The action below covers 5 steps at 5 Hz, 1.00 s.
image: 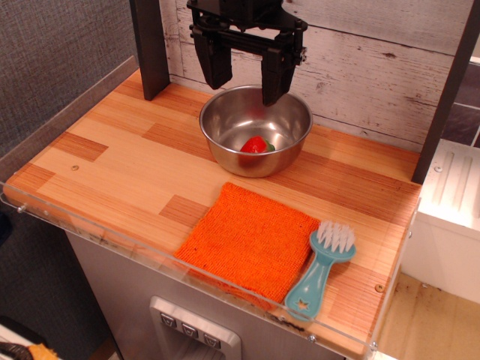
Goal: Place the brush on the orange cloth.
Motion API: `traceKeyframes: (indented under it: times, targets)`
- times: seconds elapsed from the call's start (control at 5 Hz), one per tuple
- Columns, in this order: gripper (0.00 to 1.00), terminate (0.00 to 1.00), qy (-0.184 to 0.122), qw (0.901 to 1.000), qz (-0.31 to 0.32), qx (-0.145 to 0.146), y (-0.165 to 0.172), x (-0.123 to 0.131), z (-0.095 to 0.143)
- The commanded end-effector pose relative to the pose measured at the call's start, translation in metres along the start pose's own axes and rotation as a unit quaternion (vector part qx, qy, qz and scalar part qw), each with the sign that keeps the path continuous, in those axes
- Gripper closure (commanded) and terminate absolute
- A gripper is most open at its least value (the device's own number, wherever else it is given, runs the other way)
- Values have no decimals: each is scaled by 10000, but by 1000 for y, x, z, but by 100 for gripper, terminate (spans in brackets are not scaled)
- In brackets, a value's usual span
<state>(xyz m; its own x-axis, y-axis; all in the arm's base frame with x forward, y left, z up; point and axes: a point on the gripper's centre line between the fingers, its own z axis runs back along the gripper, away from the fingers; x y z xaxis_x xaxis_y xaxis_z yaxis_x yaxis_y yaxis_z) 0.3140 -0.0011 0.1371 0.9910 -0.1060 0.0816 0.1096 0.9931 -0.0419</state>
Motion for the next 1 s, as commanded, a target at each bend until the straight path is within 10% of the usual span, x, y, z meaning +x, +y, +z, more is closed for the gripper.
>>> traceKeyframes:
  times: [0.0, 0.8]
  targets:
    - [0, 0, 0, 10000, 0, 0, 0, 0, 0]
    - [0, 0, 209, 9976, -654, 118, -85, -61, -46]
